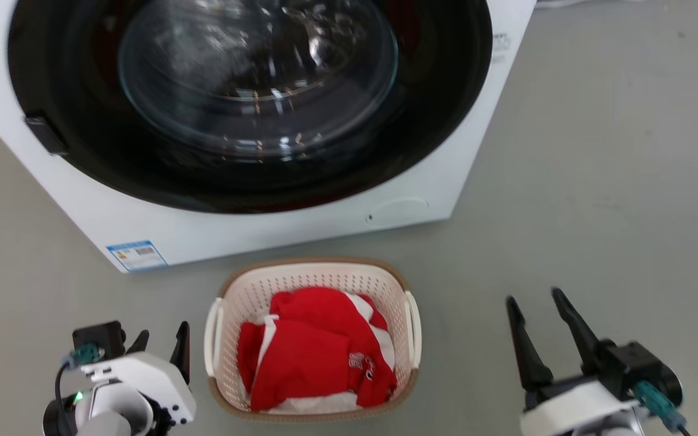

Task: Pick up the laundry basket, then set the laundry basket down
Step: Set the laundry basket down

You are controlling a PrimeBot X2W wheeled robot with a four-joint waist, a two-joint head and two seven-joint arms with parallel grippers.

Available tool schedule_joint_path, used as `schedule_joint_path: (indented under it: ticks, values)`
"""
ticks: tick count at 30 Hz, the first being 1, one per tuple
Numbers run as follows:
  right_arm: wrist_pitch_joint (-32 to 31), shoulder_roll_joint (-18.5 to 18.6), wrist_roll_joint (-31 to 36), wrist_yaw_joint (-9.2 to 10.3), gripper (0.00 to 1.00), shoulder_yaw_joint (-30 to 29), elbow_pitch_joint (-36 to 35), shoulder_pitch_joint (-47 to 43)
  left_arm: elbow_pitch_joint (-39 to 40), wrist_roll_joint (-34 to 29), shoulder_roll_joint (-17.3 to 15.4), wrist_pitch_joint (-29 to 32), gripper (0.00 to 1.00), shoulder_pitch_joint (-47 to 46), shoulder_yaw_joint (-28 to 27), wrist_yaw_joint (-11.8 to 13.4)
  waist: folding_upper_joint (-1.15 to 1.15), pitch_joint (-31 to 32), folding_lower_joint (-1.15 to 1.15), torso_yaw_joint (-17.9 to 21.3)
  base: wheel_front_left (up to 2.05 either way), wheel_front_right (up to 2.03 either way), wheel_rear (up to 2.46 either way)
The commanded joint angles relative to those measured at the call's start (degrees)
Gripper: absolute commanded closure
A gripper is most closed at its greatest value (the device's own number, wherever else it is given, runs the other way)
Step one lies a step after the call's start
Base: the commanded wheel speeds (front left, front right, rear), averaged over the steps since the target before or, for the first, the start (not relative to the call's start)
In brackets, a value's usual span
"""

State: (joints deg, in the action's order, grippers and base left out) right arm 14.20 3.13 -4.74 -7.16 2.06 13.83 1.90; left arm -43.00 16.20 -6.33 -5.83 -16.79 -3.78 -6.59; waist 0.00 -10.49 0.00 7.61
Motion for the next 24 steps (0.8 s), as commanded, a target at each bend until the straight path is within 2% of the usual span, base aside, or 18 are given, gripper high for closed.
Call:
schedule_joint_path:
  ticks: [1, 12, 24]
  values:
    - [0.80, 0.06, -0.45, -0.33, 0.00, 2.14, -1.86, 2.81, -0.69, 0.37, -1.83, 0.92, 0.00, -3.42, -1.04, -0.29, 0.00, -3.27, 0.00, 1.79, 0.00, 0.00, 0.00]
    - [0.80, -0.21, -1.30, -0.33, 0.00, 5.77, -3.60, 8.68, -11.29, -0.55, -6.36, 3.16, 0.00, -13.78, 0.93, -0.34, 0.00, -13.09, 0.00, 5.64, 0.00, 0.00, 0.00]
    - [0.80, -0.24, -4.31, -0.33, 0.00, 8.99, -4.62, 11.25, -20.25, -1.80, -9.16, 2.88, 0.00, -20.04, 2.68, 0.66, 0.00, -19.29, 0.00, 8.33, 0.00, 0.00, 0.00]
